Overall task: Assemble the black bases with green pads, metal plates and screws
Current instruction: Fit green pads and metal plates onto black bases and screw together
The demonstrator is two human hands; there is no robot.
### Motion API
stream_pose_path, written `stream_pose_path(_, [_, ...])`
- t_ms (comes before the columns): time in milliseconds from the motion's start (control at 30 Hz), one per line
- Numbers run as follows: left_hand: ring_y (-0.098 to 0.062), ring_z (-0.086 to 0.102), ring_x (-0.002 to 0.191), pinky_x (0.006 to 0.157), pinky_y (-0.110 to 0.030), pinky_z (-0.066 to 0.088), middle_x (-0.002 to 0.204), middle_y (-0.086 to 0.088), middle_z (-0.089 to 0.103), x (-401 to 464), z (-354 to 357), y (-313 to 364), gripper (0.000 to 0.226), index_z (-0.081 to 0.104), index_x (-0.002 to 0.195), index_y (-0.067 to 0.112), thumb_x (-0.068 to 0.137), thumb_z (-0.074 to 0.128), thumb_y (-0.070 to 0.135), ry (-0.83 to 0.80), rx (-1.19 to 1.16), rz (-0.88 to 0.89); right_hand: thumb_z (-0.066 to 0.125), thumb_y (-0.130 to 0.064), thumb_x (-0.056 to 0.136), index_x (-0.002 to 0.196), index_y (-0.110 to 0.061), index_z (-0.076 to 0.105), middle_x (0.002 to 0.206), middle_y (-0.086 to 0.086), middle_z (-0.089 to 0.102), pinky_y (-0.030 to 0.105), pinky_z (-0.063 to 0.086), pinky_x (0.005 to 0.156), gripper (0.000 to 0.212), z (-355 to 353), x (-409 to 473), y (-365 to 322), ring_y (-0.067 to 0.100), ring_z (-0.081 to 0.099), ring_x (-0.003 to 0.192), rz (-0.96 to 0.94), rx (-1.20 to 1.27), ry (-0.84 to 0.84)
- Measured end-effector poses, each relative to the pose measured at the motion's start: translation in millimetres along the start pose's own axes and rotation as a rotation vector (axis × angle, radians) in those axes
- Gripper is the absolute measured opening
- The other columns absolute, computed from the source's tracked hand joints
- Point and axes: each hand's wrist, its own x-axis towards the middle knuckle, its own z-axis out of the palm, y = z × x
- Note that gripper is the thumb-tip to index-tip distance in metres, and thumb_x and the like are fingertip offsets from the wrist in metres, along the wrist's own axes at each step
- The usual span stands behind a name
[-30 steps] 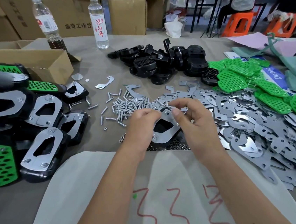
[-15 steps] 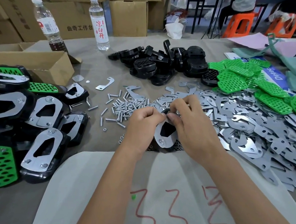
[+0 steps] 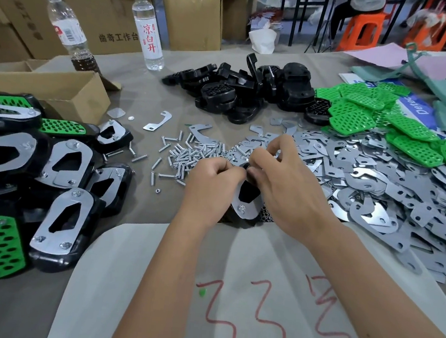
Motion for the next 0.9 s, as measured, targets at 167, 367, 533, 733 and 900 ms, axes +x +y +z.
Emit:
stream_pose_path(167, [-0.021, 0.03, 0.065, 0.061, -0.036, 0.027, 0.056, 0.006, 0.03, -2.1, 4.0, 0.5, 0.027, 0.034, 0.054, 0.021, 0.068, 0.057, 0.028, 0.012, 0.02, 0.014, 0.033, -0.036, 0.103, 0.102, -0.025, 0.044, 0.115, 0.002, 0.036, 0.049, 0.052, 0.057, 0.016, -1.8, -0.9, -0.8, 0.031, 0.05, 0.074, 0.002, -0.004, -0.046])
stream_pose_path(367, [-0.016, 0.03, 0.058, 0.057, -0.033, 0.027, 0.049, 0.011, 0.031, -3.2, 6.9, -1.1, 0.031, 0.038, 0.046, 0.023, 0.07, 0.057, 0.029, 0.041, 0.046, 0.046, 0.035, -0.035, 0.105, 0.097, -0.019, 0.044, 0.111, 0.005, 0.037, 0.046, 0.049, 0.055, 0.02, -0.6, -0.7, -5.4, 0.032, 0.046, 0.072, 0.021, -0.046, 0.001])
stream_pose_path(533, [-0.017, 0.032, 0.061, 0.061, -0.032, 0.029, 0.054, 0.009, 0.035, -1.8, 9.9, -2.9, 0.027, 0.043, 0.054, 0.017, 0.072, 0.06, 0.03, 0.048, -0.004, 0.064, 0.038, -0.044, 0.104, 0.096, -0.02, 0.048, 0.107, -0.001, 0.041, 0.04, 0.045, 0.059, 0.027, 0.9, -1.1, -0.7, 0.025, 0.047, 0.075, 0.094, 0.039, 0.069])
stream_pose_path(733, [-0.024, 0.035, 0.07, 0.068, -0.04, 0.031, 0.068, -0.009, 0.039, 0.9, 8.0, -3.3, 0.034, 0.045, 0.064, 0.0, 0.07, 0.062, 0.029, 0.163, -0.209, -0.016, 0.04, -0.045, 0.103, 0.096, -0.025, 0.047, 0.1, -0.007, 0.041, 0.043, 0.046, 0.068, 0.022, -5.4, -6.9, 12.6, 0.017, 0.046, 0.077, 0.1, 0.08, -0.013])
stream_pose_path(900, [-0.024, 0.032, 0.07, 0.068, -0.04, 0.028, 0.067, -0.008, 0.035, 0.1, 7.4, -3.4, 0.028, 0.043, 0.06, 0.011, 0.069, 0.063, 0.029, 0.16, -0.221, -0.028, 0.034, -0.043, 0.103, 0.093, -0.024, 0.044, 0.095, -0.007, 0.039, 0.038, 0.038, 0.064, 0.024, -2.0, -7.0, 10.7, 0.02, 0.044, 0.078, 0.08, 0.039, -0.055])
